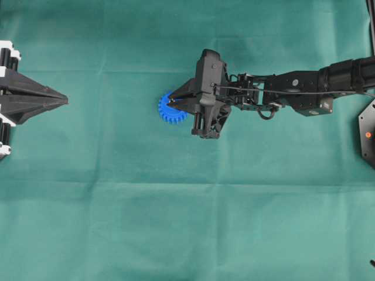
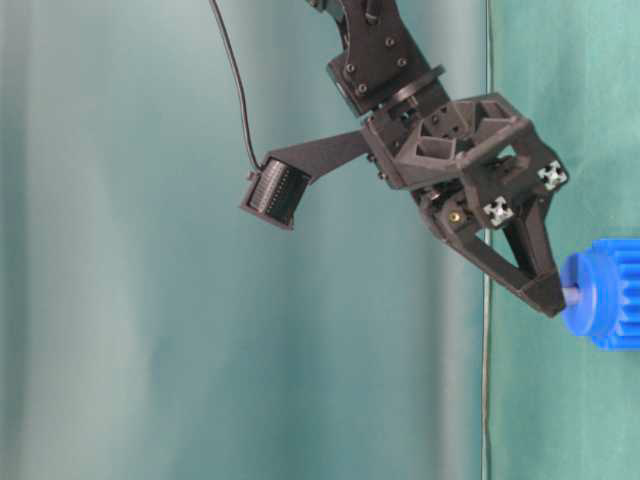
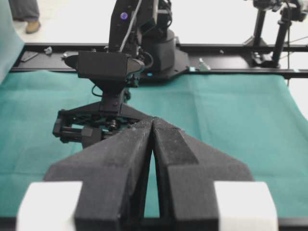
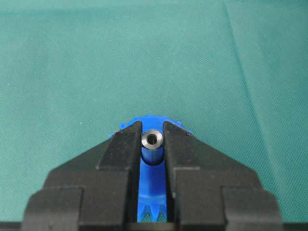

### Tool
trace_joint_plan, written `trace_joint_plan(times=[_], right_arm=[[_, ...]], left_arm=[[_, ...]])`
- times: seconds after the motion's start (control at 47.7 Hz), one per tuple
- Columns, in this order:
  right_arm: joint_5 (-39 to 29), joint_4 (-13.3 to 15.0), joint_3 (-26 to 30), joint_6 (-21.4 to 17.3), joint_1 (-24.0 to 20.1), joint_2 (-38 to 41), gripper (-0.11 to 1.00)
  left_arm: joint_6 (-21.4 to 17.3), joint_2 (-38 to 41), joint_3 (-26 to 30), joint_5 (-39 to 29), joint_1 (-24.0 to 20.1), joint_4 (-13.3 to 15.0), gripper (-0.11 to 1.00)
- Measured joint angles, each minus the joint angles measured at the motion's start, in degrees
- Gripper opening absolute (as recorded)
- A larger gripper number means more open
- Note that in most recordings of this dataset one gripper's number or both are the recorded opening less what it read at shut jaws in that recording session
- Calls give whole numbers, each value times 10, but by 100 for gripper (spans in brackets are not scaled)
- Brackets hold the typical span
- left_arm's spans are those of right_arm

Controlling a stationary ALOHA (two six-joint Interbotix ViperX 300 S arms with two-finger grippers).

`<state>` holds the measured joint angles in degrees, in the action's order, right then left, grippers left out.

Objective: Insert the shaft placed at a random location into the center hole of the small gear at another random location.
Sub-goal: 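Push the shaft down into the gear's center hole with the right gripper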

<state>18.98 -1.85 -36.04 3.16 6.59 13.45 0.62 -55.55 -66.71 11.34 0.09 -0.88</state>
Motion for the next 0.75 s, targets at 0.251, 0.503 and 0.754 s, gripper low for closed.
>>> trace_joint_plan(times=[0.251, 0.503, 0.754], right_arm=[[-13, -5, 1, 0, 0, 0, 41], [-13, -6, 1, 0, 0, 0, 88], [-14, -6, 2, 0, 0, -7, 83]], left_arm=[[1, 0, 0, 0, 1, 0, 0], [0, 0, 0, 0, 0, 0, 0], [1, -1, 0, 0, 0, 0, 0]])
